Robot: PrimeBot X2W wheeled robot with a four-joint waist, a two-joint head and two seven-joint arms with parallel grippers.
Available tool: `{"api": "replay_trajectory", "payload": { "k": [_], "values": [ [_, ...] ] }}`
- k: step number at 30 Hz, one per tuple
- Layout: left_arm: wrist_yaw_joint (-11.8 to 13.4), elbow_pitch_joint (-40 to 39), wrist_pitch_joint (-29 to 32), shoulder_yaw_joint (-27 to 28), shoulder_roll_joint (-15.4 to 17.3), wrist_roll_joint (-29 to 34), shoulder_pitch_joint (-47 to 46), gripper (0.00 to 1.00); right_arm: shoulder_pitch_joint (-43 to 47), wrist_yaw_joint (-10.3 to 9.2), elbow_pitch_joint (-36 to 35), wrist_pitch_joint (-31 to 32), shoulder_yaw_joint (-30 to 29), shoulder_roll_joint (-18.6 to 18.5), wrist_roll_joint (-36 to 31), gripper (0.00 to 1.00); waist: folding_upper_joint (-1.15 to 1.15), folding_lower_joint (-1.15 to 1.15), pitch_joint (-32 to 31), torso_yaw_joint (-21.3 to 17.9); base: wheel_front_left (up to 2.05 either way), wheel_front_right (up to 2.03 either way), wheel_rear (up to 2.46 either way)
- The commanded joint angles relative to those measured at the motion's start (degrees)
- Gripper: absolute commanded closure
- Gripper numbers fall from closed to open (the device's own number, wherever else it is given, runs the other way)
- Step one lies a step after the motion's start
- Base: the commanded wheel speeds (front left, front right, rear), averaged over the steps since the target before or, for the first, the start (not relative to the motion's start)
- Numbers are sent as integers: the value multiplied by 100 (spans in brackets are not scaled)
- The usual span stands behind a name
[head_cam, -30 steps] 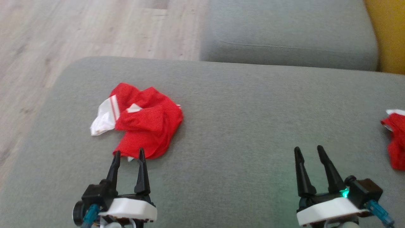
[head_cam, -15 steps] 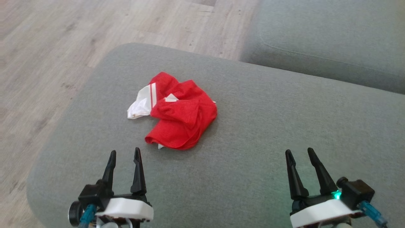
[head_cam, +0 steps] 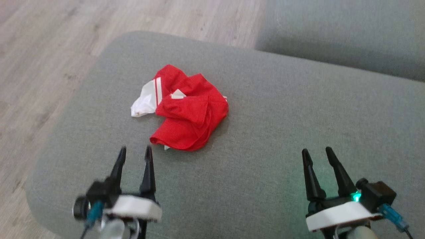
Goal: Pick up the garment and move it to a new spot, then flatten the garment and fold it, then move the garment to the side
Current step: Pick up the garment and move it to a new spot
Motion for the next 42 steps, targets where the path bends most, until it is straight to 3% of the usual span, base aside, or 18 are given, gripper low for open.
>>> {"api": "replay_trajectory", "payload": {
  "k": [1,12,20,36,38,42],
  "values": [
    [-55,-128,-56,135,117,80,-563,0,-313,-4,-199,-77,109,-34,-50,0,0,0,185,-127,0,0,0],
    [-728,977,1268,-595,563,244,-2240,0,-609,-4,-162,-77,102,-34,-118,0,0,0,709,-572,0,0,0],
    [-796,1723,1663,-876,711,200,-2884,0,-748,-4,-133,-77,-36,-33,-196,0,0,0,949,-838,0,0,0],
    [-820,2644,1445,-1266,615,-10,-3274,0,-852,-4,36,-78,41,-33,-169,0,0,0,1062,-1097,0,0,0],
    [-821,2727,1441,-1304,609,-55,-3296,96,-858,-4,54,-78,37,-33,-178,0,0,0,1063,-1118,0,0,0],
    [-822,2765,1187,-1307,649,-110,-3373,100,-870,-4,89,-78,43,-33,-192,0,0,0,1053,-1153,0,0,0]
  ]
}}
